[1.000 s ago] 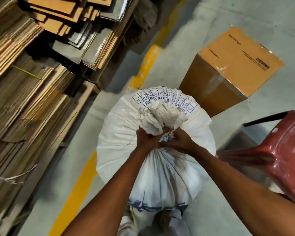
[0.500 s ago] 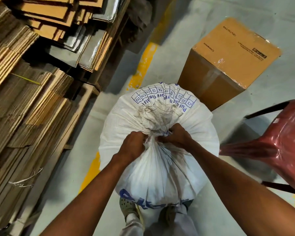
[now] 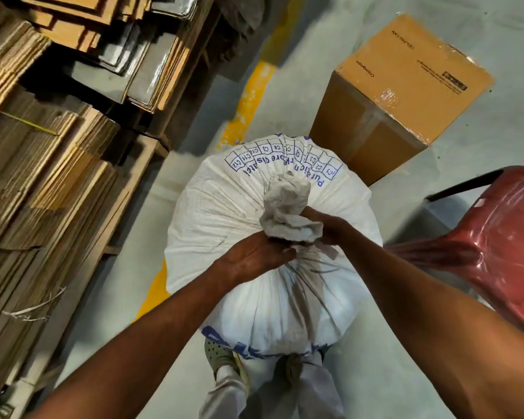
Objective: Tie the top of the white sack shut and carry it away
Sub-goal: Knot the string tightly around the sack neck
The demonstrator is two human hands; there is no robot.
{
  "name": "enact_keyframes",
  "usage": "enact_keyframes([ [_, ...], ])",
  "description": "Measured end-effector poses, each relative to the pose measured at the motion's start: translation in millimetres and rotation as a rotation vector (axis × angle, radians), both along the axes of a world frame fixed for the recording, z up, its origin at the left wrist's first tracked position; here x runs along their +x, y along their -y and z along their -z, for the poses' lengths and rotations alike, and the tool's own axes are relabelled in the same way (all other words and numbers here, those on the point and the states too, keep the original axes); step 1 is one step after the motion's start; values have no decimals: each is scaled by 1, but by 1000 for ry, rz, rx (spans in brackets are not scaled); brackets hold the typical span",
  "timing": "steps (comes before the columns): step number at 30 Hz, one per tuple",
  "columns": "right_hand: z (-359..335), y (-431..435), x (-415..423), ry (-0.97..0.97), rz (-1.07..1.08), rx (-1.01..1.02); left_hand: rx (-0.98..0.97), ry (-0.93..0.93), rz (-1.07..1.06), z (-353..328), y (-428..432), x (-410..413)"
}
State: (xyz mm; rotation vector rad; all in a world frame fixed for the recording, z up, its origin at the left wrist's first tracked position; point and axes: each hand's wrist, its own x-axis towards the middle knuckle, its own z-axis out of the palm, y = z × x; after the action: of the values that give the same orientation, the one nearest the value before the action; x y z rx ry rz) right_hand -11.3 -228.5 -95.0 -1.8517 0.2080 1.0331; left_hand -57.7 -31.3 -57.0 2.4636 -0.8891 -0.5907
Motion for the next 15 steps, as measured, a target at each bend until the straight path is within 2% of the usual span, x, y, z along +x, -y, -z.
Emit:
enact_keyframes([
  [1,3,3,1,-27,-29,21,-10,96,131,-3,-1,-2],
  [2,2,3,1,-87,-78,58,-29,85,185,2,0,-3],
  [4,2,4,3,-91,-72,87,-31,340,354,12,-6,3],
  [6,-5,2,5,-181,-72,132,-77,418,456,22,-6,10],
  [9,6,4,10,-224,42,208,-145,360,462,30,-1,18],
  [11,3,7,9,-227,67,204,-193,285,386,37,2,27],
  [13,0,13,9,-286,86,239,-150,216,243,44,-3,36],
  [15,4,24,8,-348,198,307,-122,20,55,47,-7,41],
])
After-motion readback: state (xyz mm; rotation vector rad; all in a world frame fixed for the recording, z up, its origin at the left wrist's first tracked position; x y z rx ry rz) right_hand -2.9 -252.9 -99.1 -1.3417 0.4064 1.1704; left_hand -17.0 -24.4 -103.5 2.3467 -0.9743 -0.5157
